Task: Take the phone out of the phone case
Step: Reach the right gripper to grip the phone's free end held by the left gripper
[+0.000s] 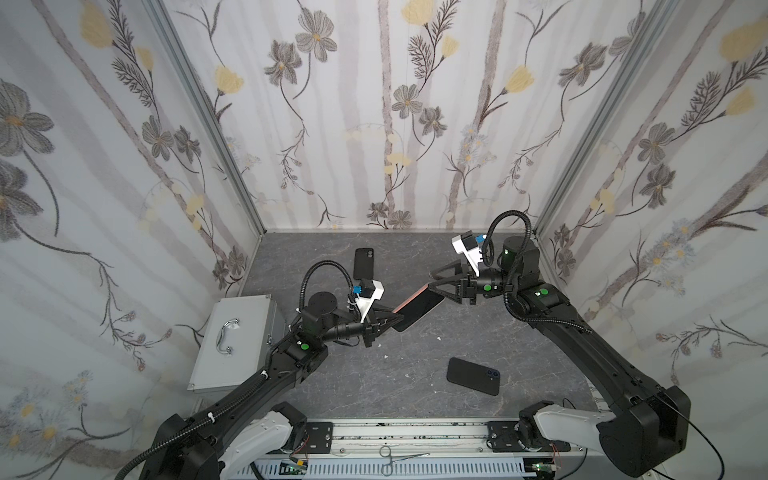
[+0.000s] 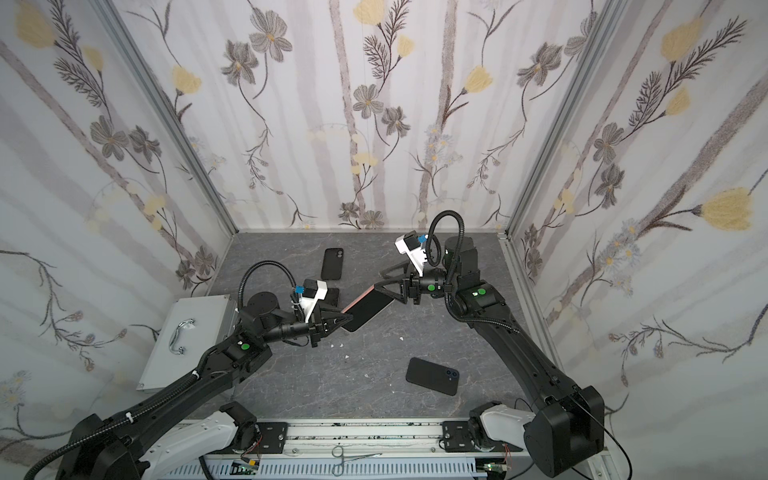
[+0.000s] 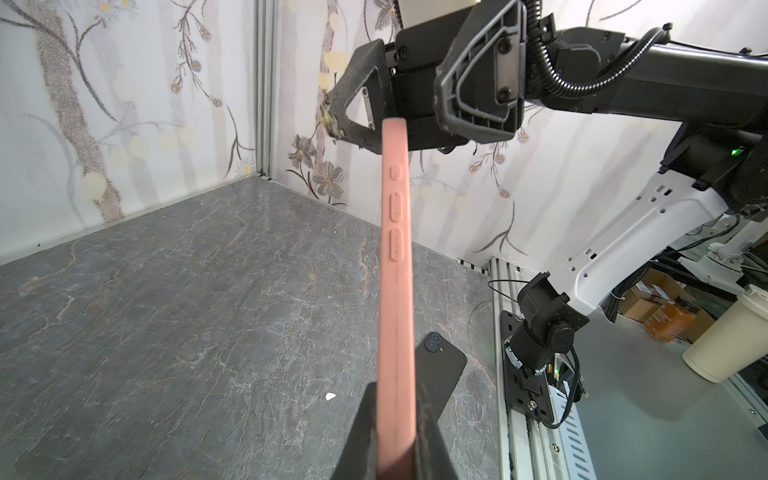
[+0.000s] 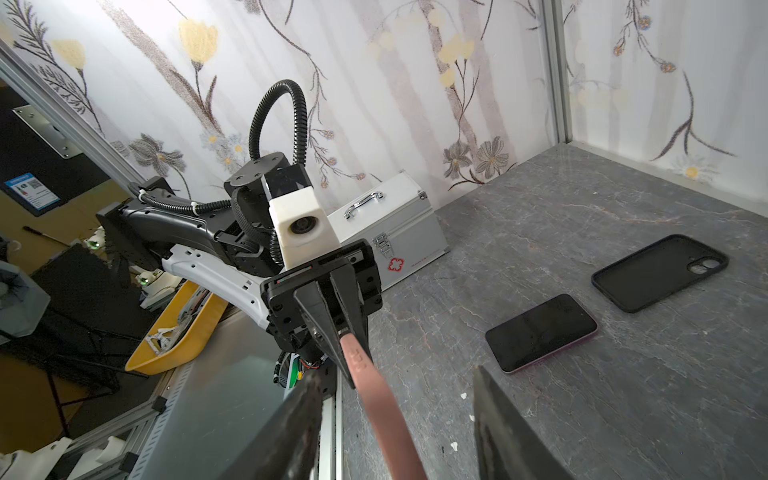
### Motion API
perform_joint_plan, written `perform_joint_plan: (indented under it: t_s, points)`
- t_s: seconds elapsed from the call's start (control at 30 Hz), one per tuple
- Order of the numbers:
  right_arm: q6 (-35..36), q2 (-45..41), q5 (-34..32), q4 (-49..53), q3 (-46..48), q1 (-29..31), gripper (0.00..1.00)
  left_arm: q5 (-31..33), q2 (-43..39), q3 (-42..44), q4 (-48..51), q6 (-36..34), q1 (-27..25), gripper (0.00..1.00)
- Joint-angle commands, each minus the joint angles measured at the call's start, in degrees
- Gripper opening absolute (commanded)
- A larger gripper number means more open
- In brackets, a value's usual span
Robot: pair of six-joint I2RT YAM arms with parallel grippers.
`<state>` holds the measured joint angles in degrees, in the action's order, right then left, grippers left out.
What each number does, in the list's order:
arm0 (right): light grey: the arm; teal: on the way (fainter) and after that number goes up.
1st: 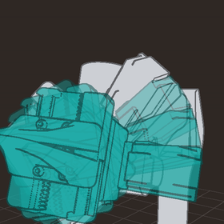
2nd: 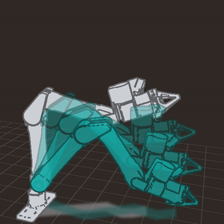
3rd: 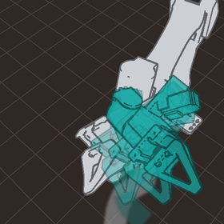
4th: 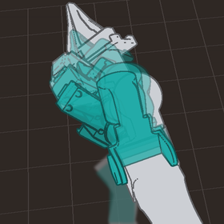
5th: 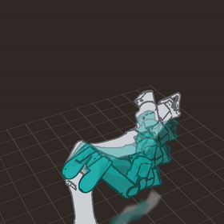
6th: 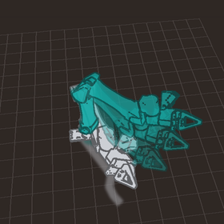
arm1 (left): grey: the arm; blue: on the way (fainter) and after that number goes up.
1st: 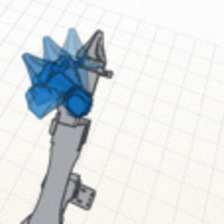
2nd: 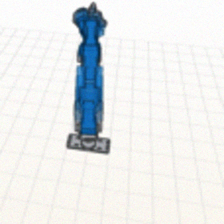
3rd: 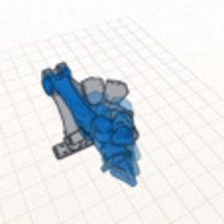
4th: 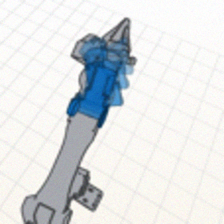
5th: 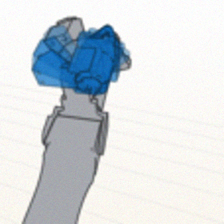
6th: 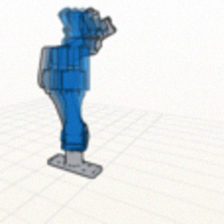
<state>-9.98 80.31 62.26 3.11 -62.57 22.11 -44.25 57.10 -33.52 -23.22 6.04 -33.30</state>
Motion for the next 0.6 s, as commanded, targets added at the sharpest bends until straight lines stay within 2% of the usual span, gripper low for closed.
perform_joint_plan:
  t_s: [0.0,0.3,0.57]
  points:
    - [-0.2,1.0,2.8,1.1,-0.3,0.0,0.49,-1.8,0.0,-1.0,-5.7,-0.2,0.2,0.00]
    - [-2.0,1.9,4.3,1.4,-0.7,0.0,0.38,-1.5,-0.1,-1.0,-6.2,0.2,0.2,0.00]
    - [-8.7,1.4,6.8,-4.0,1.1,0.0,0.40,0.7,-0.5,-0.5,-6.4,0.4,0.2,0.00]
